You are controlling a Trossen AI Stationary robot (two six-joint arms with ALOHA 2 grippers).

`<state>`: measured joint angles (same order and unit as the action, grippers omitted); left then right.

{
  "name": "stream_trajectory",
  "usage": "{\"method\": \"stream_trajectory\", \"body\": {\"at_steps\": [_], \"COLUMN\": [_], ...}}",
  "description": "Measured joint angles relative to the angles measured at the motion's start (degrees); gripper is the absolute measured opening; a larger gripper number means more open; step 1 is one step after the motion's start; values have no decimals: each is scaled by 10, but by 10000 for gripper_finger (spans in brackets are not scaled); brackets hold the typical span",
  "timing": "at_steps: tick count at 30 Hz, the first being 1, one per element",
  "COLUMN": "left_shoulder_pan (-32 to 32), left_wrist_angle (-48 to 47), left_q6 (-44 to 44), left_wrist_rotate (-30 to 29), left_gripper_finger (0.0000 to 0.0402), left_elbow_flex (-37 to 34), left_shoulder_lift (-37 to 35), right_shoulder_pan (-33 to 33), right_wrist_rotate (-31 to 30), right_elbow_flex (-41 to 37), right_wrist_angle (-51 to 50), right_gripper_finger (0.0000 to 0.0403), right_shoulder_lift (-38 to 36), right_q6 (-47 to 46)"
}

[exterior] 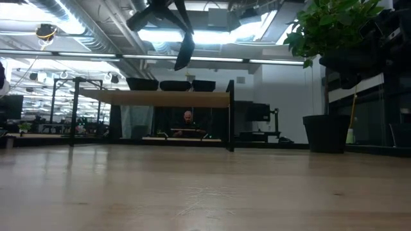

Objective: Pick & Place Mini shaped plates
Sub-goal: Stack the leaf shaped plate on top of the leaf shaped plates on the shelf

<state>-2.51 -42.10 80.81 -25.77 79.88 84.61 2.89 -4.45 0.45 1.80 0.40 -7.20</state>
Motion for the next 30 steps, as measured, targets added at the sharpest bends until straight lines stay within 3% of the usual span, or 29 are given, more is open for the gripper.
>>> {"method": "stream_trajectory", "body": {"at_steps": [8,30], "left_shoulder_pan": [49,108], "left_wrist_angle": [39,182], "left_q6": [-102,-349], "left_wrist_rotate": [33,13], "left_gripper_finger": [2,2], "left_elbow_flex": [0,0], "left_shoulder_lift": [-23,-44], "right_shoulder_pan": [0,0], "right_wrist_rotate": [0,0], "right_elbow_flex": [0,0], "right_wrist_angle": [0,0], "right_gripper_finger": [103,103], "right_shoulder_lift": [0,0], "right_q6": [0,0]}}
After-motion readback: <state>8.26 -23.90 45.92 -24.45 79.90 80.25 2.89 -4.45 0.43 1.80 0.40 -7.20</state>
